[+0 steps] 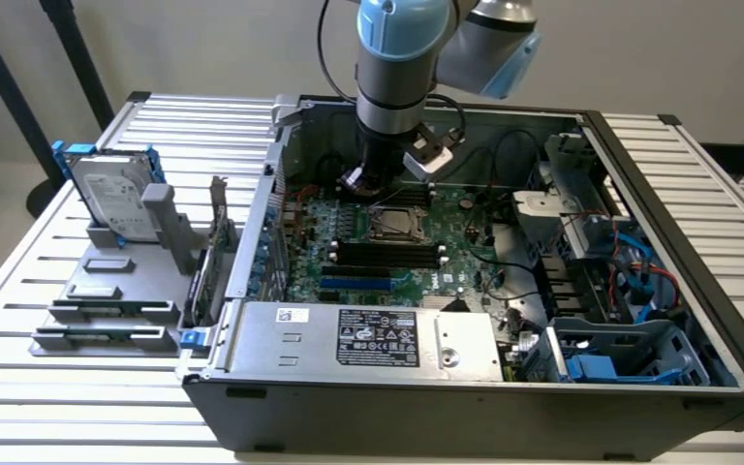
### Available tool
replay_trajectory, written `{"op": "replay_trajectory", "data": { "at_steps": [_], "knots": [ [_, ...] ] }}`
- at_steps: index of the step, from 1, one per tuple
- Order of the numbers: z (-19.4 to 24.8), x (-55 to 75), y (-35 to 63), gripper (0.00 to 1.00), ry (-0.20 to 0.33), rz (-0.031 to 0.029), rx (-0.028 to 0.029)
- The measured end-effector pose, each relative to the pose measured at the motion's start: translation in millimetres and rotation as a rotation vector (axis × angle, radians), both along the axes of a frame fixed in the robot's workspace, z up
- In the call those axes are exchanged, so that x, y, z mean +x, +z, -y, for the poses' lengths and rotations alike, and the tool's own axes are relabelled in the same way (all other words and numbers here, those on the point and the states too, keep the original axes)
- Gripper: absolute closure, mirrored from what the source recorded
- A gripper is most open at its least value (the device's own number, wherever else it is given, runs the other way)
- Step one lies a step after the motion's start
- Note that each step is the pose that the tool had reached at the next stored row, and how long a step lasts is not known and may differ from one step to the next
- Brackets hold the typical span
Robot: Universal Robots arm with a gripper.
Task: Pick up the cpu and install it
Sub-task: 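Install the first cpu locking lever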
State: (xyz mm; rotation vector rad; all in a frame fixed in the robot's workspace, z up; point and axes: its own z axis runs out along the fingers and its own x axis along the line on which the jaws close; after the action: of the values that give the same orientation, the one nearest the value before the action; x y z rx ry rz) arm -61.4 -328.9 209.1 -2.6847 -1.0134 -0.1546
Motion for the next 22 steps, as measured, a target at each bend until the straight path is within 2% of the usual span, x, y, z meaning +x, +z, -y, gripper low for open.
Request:
{"op": "replay_trajectory", "data": {
  "at_steps": [4,12,22],
  "knots": [
    [0.0,0.0,0.0,0.89,0.0,0.0,-0.0013],
    [0.0,-0.1,0.0,0.89,0.001,0.0,-0.0102],
    [-2.3,-0.1,-1.5,0.89,0.002,0.0015,-0.0133]
  ]
}}
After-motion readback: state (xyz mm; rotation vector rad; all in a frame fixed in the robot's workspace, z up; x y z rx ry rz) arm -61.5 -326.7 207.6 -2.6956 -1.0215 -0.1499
